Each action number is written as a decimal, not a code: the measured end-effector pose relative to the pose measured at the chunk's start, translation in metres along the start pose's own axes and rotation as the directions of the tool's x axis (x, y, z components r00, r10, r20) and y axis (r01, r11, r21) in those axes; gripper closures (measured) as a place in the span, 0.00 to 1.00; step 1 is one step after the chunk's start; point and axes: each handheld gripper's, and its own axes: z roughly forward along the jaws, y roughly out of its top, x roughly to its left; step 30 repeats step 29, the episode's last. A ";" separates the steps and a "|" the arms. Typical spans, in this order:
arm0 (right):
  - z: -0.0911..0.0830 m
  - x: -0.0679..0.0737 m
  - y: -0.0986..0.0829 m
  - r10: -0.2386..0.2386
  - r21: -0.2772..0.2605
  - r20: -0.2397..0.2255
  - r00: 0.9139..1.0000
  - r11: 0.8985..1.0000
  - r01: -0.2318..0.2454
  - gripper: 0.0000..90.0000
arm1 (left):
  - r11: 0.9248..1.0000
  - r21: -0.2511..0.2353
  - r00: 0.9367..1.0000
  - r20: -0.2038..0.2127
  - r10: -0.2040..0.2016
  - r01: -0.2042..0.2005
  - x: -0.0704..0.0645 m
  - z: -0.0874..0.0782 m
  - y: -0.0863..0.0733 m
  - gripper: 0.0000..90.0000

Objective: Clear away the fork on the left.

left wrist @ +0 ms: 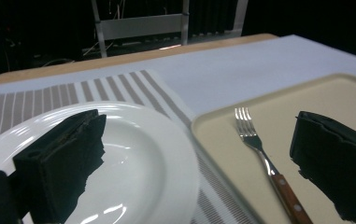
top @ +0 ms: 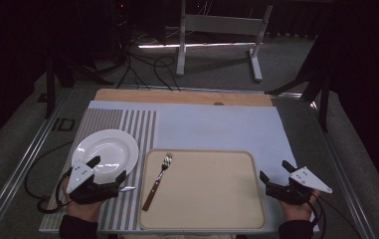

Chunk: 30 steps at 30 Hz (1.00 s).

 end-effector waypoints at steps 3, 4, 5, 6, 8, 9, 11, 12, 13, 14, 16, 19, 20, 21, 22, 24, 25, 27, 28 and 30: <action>0.000 0.001 0.000 -0.006 -0.001 -0.013 1.000 1.000 0.006 0.10 | 1.000 -0.007 1.000 0.008 -0.001 0.001 0.009 -0.005 -0.002 0.00; -0.001 0.001 -0.001 -0.009 -0.002 -0.025 1.000 1.000 0.009 0.10 | 1.000 -0.024 1.000 0.014 -0.012 0.012 0.019 -0.010 -0.005 0.00; -0.001 0.001 -0.001 -0.009 -0.002 -0.025 1.000 1.000 0.009 0.10 | 1.000 -0.024 1.000 0.014 -0.012 0.012 0.019 -0.010 -0.005 0.00; -0.002 0.000 -0.001 -0.003 -0.008 -0.042 0.999 1.000 0.003 0.10 | 0.999 -0.033 1.000 0.015 -0.018 0.019 0.027 -0.014 -0.007 0.00; -0.003 -0.001 -0.002 -0.005 -0.009 -0.050 0.999 1.000 0.005 0.10 | 0.999 -0.031 1.000 0.002 -0.010 0.010 0.034 -0.016 -0.010 0.00; -0.004 -0.001 -0.003 -0.006 -0.006 -0.052 0.999 1.000 0.006 0.10 | 0.999 -0.033 1.000 0.006 -0.010 0.011 0.036 -0.017 -0.012 0.00; -0.005 -0.002 -0.004 -0.010 -0.005 -0.061 0.998 1.000 0.010 0.10 | 0.999 -0.030 1.000 0.008 -0.009 0.009 0.038 -0.018 -0.013 0.00; -0.006 -0.003 -0.004 -0.011 -0.004 -0.062 0.998 1.000 0.010 0.10 | 1.000 -0.023 1.000 0.015 -0.002 0.002 0.041 -0.018 -0.017 0.00; -0.006 -0.003 -0.004 -0.011 -0.004 -0.062 0.998 1.000 0.010 0.10 | 1.000 -0.023 1.000 0.015 -0.002 0.002 0.041 -0.018 -0.017 0.00; -0.007 -0.003 -0.004 -0.009 -0.009 -0.068 0.998 1.000 0.008 0.10 | 1.000 -0.012 1.000 0.022 -0.003 0.004 0.043 -0.017 -0.021 0.00; -0.007 -0.004 -0.004 -0.012 -0.008 -0.071 0.997 1.000 0.011 0.10 | 1.000 0.003 1.000 0.027 -0.005 0.004 0.043 -0.014 -0.024 0.00; -0.006 -0.004 -0.003 -0.017 -0.008 -0.073 0.997 1.000 0.016 0.10 | 1.000 0.019 0.999 0.035 0.004 -0.005 0.042 -0.011 -0.026 0.00; -0.006 -0.005 -0.003 -0.012 -0.011 -0.072 0.997 1.000 0.012 0.10 | 1.000 0.019 0.999 0.049 0.007 -0.008 0.041 -0.010 -0.026 0.00; -0.006 -0.006 -0.003 -0.010 -0.013 -0.071 0.997 1.000 0.009 0.10 | 1.000 0.019 0.999 0.049 0.007 -0.008 0.041 -0.010 -0.026 0.00; -0.006 -0.007 -0.003 -0.010 -0.012 -0.069 0.998 1.000 0.009 0.10 | 1.000 0.019 0.999 0.051 0.013 -0.014 0.040 -0.010 -0.025 0.00; -0.006 -0.008 -0.004 -0.002 -0.009 -0.064 0.998 1.000 0.002 0.10 | 0.999 0.018 0.998 0.048 0.027 -0.028 0.040 -0.010 -0.024 0.00; -0.006 -0.008 -0.004 -0.002 -0.009 -0.064 0.998 1.000 0.002 0.10 | 0.999 0.018 0.998 0.048 0.027 -0.028 0.040 -0.010 -0.024 0.00; -0.006 -0.010 -0.005 -0.001 -0.006 -0.060 0.998 1.000 0.000 0.10 | 0.999 0.010 0.998 0.041 0.037 -0.037 0.039 -0.011 -0.024 0.00; -0.006 -0.009 -0.005 0.002 -0.006 -0.061 0.998 1.000 -0.002 0.10 | 0.999 0.008 0.999 0.035 0.041 -0.042 0.039 -0.011 -0.024 0.00; -0.006 -0.009 -0.005 -0.001 -0.003 -0.058 0.998 1.000 0.000 0.10 | 0.999 0.008 0.999 0.035 0.041 -0.042 0.039 -0.011 -0.024 0.00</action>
